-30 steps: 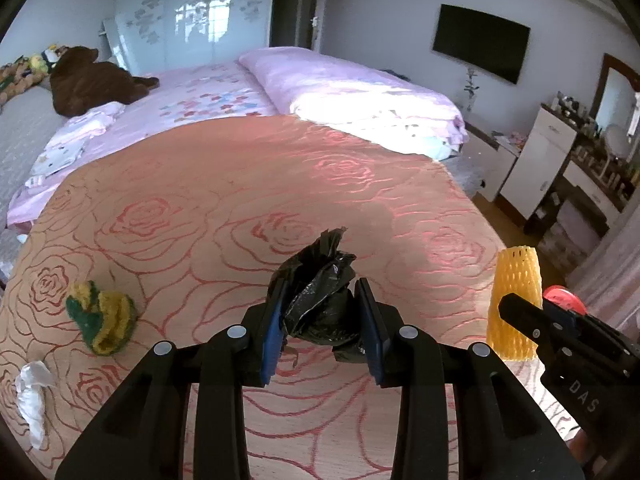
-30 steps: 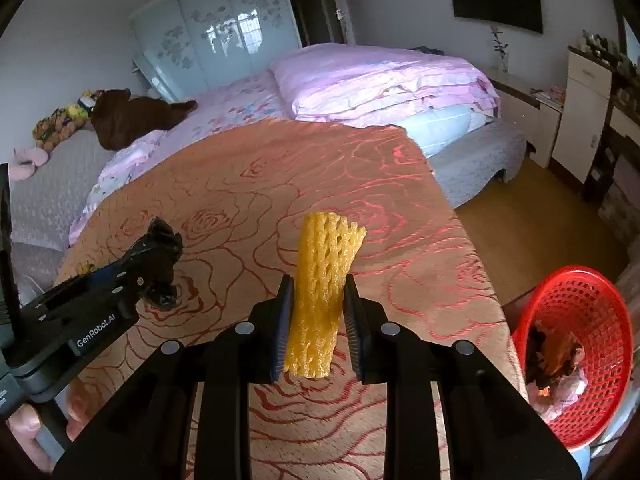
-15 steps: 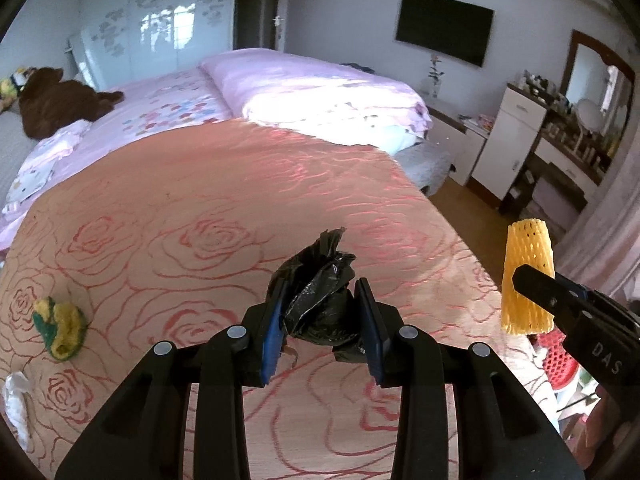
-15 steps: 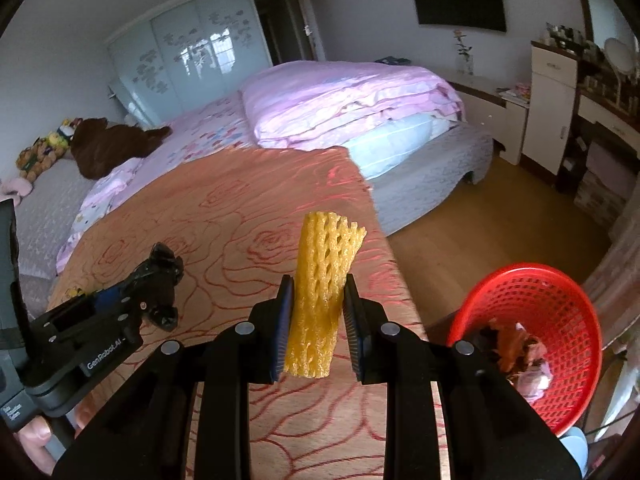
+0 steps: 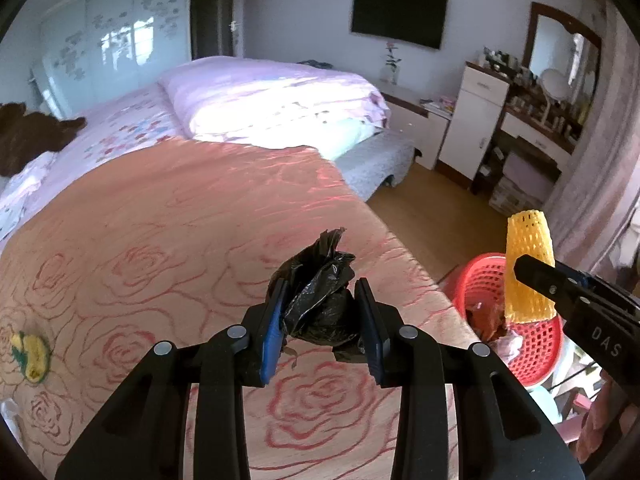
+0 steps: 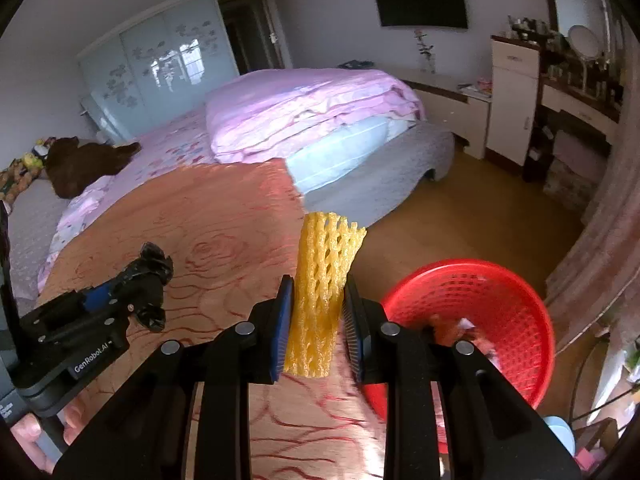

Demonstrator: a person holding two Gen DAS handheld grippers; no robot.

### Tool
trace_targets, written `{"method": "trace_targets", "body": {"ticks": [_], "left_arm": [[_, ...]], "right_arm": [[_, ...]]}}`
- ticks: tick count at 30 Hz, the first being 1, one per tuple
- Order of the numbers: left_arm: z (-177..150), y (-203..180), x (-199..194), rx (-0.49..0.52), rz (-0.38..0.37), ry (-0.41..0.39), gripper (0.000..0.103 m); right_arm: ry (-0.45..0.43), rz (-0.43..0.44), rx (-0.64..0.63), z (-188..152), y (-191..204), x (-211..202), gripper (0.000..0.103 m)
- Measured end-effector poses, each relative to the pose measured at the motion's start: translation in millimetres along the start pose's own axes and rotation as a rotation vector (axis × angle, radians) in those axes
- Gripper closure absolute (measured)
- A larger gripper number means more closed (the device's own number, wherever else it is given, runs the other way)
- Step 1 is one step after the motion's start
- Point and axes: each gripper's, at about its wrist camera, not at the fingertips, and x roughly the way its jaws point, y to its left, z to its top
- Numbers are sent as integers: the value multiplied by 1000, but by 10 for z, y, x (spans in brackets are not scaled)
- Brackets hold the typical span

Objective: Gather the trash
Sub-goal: 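Carry the black bag and yellow foam net with both grippers over the red basket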

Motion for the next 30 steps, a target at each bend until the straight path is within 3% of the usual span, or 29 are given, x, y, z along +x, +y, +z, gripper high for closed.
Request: {"method": "trace_targets", "body": {"ticks": [25,30], "left_arm": [[174,-1085,236,167,-207,45,70],[148,-1190,307,170,-286,65,70]], "right_arm": [[-19,-168,113,-108,-1099,-248,78],[5,-180,146,-149,-1211,-210,78]]}}
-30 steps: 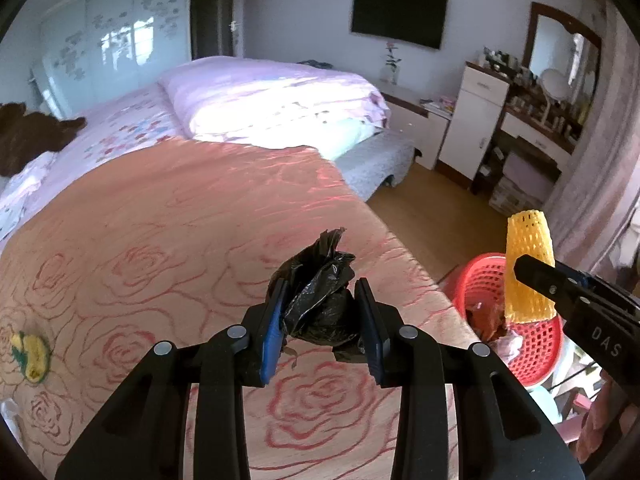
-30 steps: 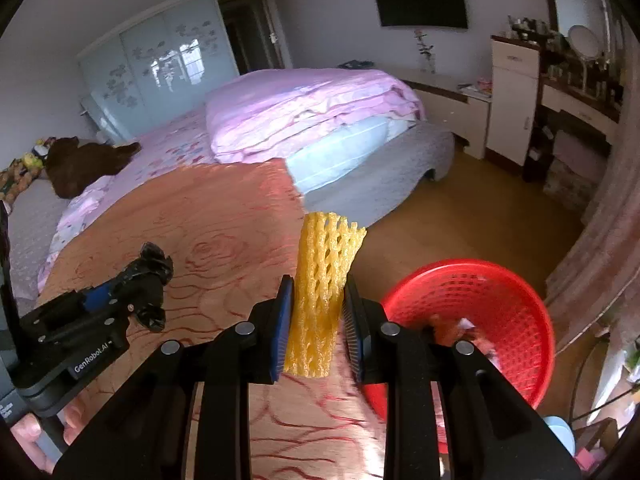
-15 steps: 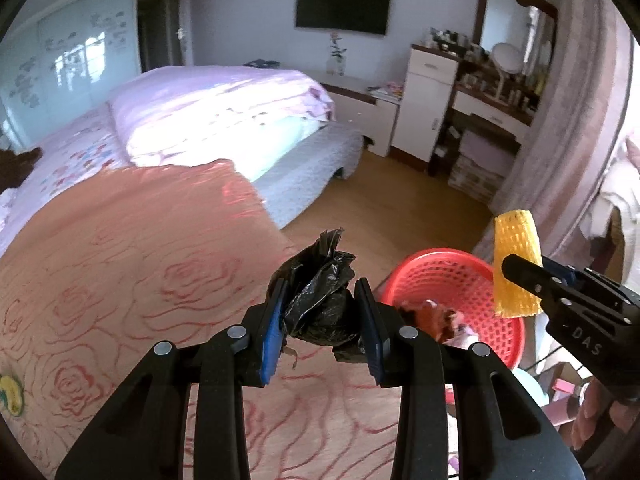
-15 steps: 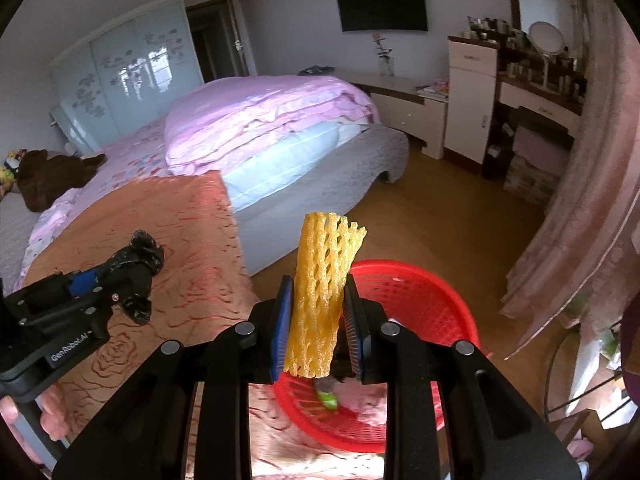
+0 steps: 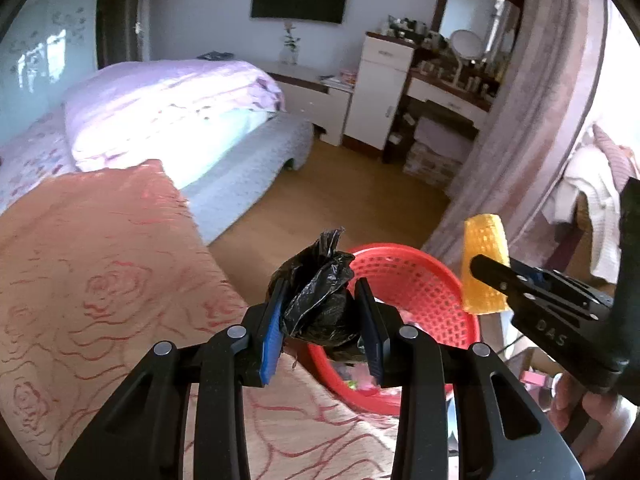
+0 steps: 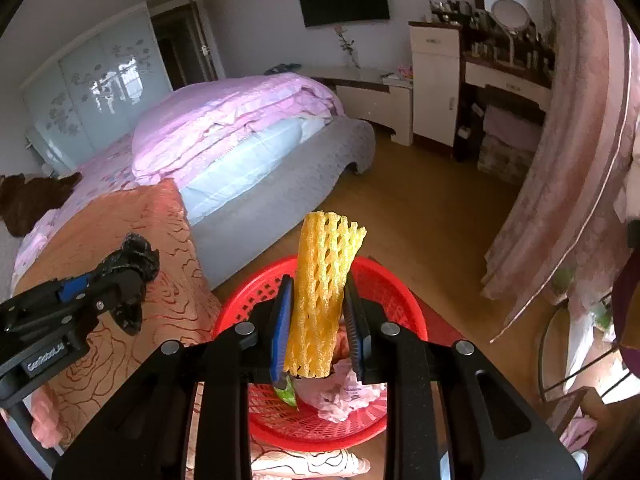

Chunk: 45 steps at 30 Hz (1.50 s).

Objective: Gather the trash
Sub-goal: 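Carry the black bag and yellow foam net with both grippers over the red basket, then open both grippers to drop the black bag and foam net into the basket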

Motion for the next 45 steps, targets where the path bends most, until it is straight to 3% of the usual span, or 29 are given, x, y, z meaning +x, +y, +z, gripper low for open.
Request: {"method": "trace_targets", "body": {"ticks": [14,20,23,45], "left_arm": [[-31,-261,364,57,-88,95,68],[-53,-236,412,54,-96,112,59],[-57,-227,392,50,-90,105,45],[-123,-16,129,14,22,34,31]], "right_arm": [[76,-32,56,-87,-199,241,78],[90,-23,73,-107,-241,296,68],[98,-21,75,-116,-236,313,64],[81,-45,106,-149,-213,294,35]]}}
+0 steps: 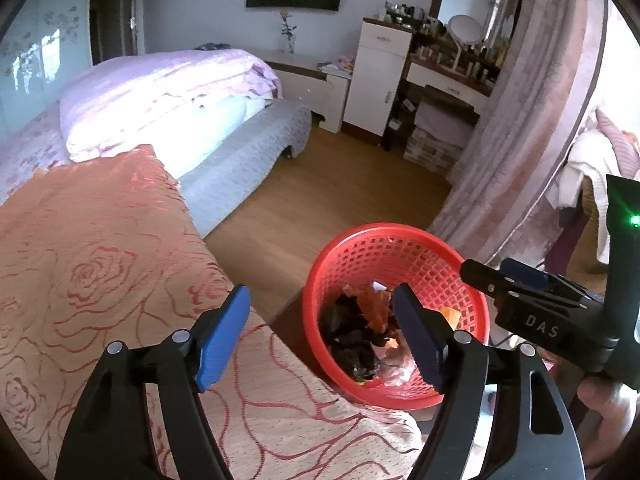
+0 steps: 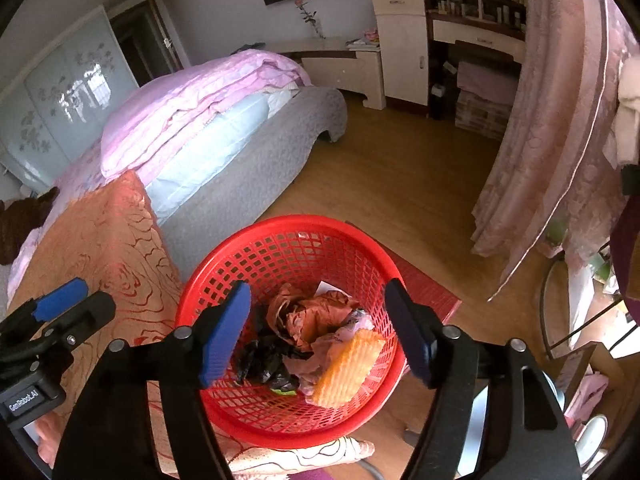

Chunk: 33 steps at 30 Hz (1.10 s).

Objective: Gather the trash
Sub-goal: 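Open both grippers to drop the black bag and foam net into the basket, then move both empty grippers back from the basket over the bed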

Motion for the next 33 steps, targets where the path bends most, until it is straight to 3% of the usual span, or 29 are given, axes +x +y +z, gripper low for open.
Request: {"method": "trace_targets", "body": {"ticks": [8,14,18,23,30,33], "left_arm": [[-39,137,-168,-16,64,-27,27],[-86,266,-319,-23,119,-50,25],[-145,390,-443,-33,157,-74,24],[-268,568,-607,-61,218,-94,23],[-406,903,-887,-152,299,-119,23],[-489,1079,-1048,-206,374,-141,23]], "right_arm": [[-23,14,-35,-39,134,-47,32],[-48,47,-68,-77,294,-112,27],[-76,73,-82,-101,403,-184,17],[-89,119,-122,-145,591,-238,16],[-85,145,-183,-271,937,-293,16],[-68,170,-218,-358,1124,-268,16]]}}
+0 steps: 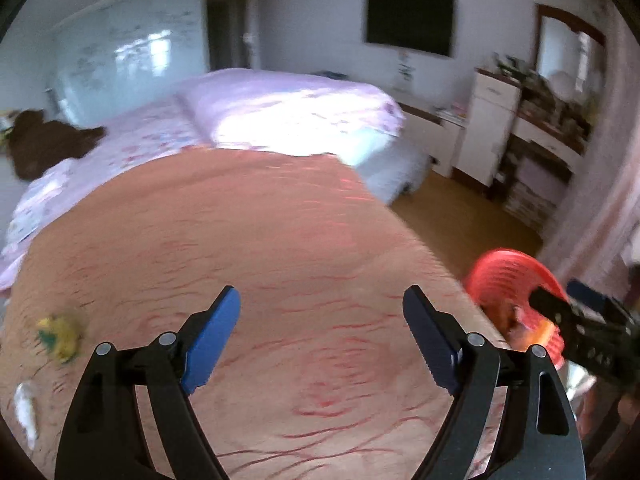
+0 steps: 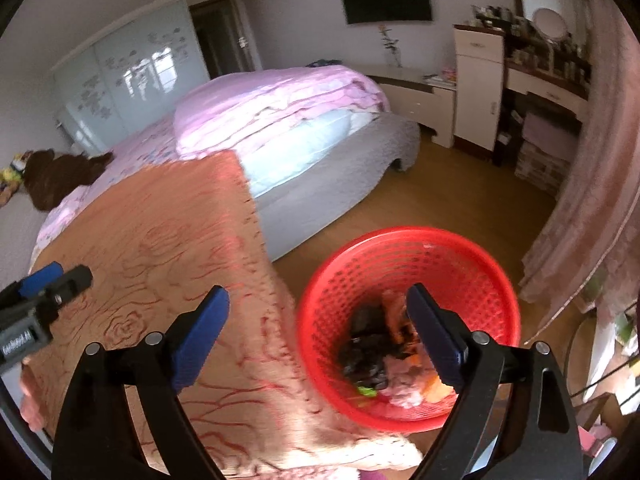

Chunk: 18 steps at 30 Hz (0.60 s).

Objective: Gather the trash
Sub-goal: 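Move both empty grippers back from the basket over the bed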

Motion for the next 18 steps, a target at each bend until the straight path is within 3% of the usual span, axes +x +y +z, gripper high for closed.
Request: {"method": "trace_targets", "body": {"ticks": [8,18], "left_arm": [[-33,684,-249,-123,182,-34,23],[-263,1414,-352,-273,344,28,23]], "right_arm": [[72,125,-86,-100,675,246,16],[104,219,-205,-122,1274,333,16]]}}
